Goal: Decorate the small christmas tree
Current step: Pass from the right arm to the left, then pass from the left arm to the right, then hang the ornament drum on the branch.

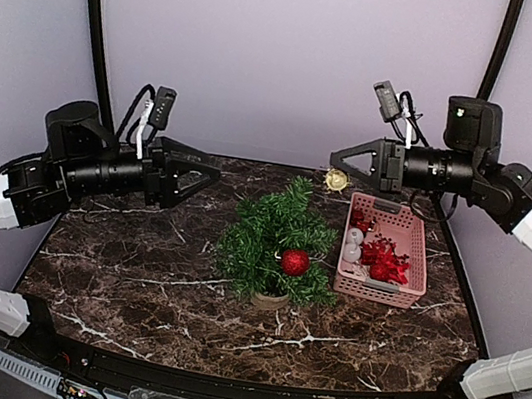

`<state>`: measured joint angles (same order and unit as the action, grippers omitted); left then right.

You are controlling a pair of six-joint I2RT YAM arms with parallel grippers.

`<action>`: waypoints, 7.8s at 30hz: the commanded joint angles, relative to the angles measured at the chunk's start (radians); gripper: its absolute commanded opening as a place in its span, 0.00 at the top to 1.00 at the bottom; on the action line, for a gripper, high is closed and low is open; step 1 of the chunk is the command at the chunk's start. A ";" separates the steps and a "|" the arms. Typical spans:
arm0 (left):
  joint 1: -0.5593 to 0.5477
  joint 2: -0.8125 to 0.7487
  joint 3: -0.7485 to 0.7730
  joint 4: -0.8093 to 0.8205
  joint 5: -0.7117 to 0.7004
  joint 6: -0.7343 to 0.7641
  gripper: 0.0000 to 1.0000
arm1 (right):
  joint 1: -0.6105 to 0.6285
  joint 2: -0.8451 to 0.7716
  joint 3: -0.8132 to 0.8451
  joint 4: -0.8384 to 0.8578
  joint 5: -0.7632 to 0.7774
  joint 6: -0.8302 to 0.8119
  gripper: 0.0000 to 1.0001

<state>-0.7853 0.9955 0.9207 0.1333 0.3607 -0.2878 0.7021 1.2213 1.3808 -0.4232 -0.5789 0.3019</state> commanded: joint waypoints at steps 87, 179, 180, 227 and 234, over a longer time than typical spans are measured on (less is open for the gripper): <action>-0.089 0.179 0.014 0.304 0.111 -0.292 0.66 | 0.220 0.257 0.153 0.259 -0.123 -0.002 1.00; -0.089 -0.016 -0.113 0.076 0.151 -0.060 0.40 | 0.512 0.089 -0.235 0.445 0.459 -0.006 1.00; -0.089 -0.002 -0.096 0.083 0.160 -0.056 0.41 | 0.512 0.087 -0.237 0.445 0.461 0.000 1.00; -0.094 0.082 -0.184 0.321 0.259 -0.191 1.00 | 0.508 0.072 -0.267 0.428 0.522 0.083 1.00; -0.096 0.097 -0.221 0.327 0.243 -0.226 1.00 | 0.508 0.075 -0.325 0.431 0.551 0.180 1.00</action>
<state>-0.8749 1.1069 0.7280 0.4175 0.6201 -0.4854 1.2160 1.3144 1.0912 -0.0227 -0.0566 0.4065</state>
